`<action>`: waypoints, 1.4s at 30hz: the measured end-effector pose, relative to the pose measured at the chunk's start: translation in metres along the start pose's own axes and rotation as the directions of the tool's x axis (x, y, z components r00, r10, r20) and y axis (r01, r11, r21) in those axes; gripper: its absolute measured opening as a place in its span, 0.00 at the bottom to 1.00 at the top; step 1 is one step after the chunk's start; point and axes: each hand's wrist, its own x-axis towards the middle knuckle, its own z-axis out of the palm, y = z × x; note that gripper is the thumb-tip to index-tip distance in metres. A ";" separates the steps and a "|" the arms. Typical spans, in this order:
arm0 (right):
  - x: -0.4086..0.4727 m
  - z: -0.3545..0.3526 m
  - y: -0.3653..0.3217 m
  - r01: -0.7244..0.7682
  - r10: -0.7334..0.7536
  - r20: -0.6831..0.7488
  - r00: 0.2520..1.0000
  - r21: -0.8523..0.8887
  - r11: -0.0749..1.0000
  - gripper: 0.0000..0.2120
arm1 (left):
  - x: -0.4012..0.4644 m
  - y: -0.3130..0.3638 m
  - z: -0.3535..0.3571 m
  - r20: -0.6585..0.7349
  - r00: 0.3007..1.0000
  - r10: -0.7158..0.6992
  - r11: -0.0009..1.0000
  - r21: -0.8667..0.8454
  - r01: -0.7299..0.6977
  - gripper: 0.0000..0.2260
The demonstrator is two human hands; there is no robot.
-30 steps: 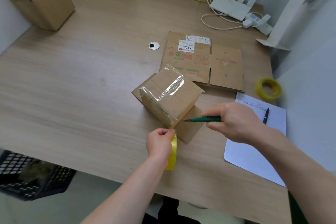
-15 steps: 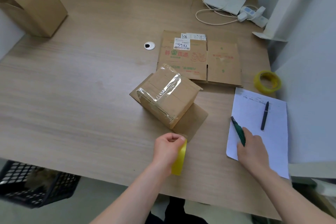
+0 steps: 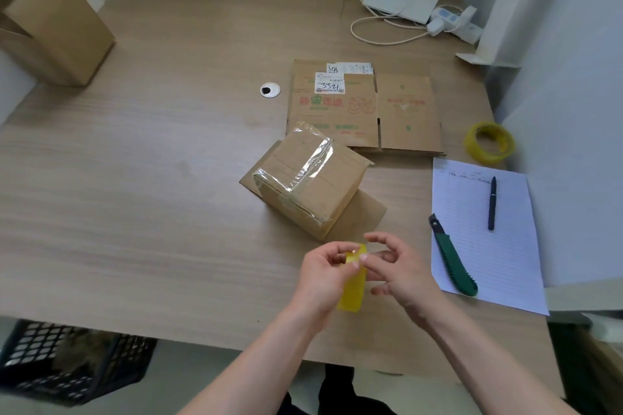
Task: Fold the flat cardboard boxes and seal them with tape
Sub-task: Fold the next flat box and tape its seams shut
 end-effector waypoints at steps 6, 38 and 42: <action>-0.004 0.020 -0.005 0.033 -0.028 -0.042 0.999 0.123 0.992 0.10 | 0.002 0.002 -0.007 0.033 0.998 0.053 0.999 -0.009 -0.052 0.10; 0.011 -0.001 0.017 -0.049 -0.277 -0.550 0.788 -0.504 0.862 0.17 | 0.014 0.046 -0.066 0.217 0.666 0.714 0.444 0.595 -0.670 0.16; 0.015 -0.008 0.035 -0.150 -0.234 -0.440 0.867 -0.679 0.719 0.11 | 0.048 0.083 -0.110 0.276 0.602 0.749 0.195 0.777 -0.599 0.29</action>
